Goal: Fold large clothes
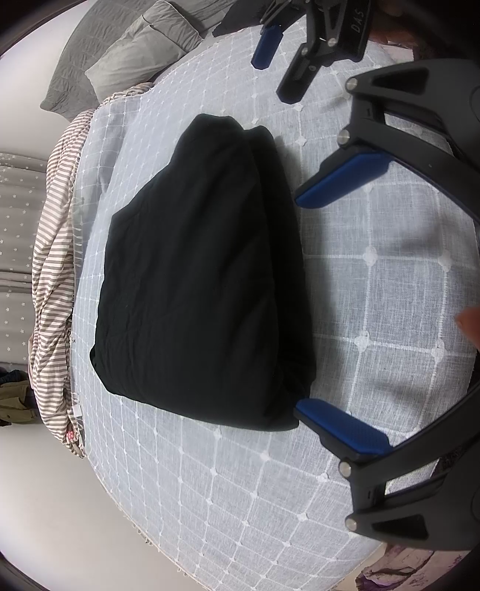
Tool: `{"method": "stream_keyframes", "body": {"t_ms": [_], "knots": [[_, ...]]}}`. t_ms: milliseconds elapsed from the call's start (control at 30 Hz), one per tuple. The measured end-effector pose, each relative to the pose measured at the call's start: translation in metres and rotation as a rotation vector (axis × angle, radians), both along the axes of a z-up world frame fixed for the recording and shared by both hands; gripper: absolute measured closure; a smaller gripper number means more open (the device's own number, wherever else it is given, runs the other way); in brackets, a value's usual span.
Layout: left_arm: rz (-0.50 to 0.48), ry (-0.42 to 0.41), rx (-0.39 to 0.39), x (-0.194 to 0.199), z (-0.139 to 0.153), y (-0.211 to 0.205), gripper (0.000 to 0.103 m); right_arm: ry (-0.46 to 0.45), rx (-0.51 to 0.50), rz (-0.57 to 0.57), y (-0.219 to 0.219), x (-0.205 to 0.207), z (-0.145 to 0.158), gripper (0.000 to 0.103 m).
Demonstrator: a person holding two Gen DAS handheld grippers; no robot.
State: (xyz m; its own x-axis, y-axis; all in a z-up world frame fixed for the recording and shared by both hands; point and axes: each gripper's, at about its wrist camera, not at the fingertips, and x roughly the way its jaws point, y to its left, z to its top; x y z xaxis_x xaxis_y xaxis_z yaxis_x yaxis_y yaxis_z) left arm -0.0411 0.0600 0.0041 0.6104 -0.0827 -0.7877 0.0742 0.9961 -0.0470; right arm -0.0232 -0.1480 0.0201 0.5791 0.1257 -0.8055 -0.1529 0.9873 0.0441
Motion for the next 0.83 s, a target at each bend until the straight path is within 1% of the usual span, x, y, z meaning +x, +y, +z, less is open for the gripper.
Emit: {"method": "stream_keyframes", "body": {"t_ms": [533, 833], "knots": [[0.004, -0.001, -0.007, -0.001, 0.002, 0.0, 0.001, 0.005, -0.003, 0.015, 0.007, 0.005, -0.002, 0.01], [0.002, -0.004, -0.034, -0.001, 0.005, 0.007, 0.001, 0.009, -0.005, 0.027, 0.015, 0.009, -0.002, 0.01]]}}
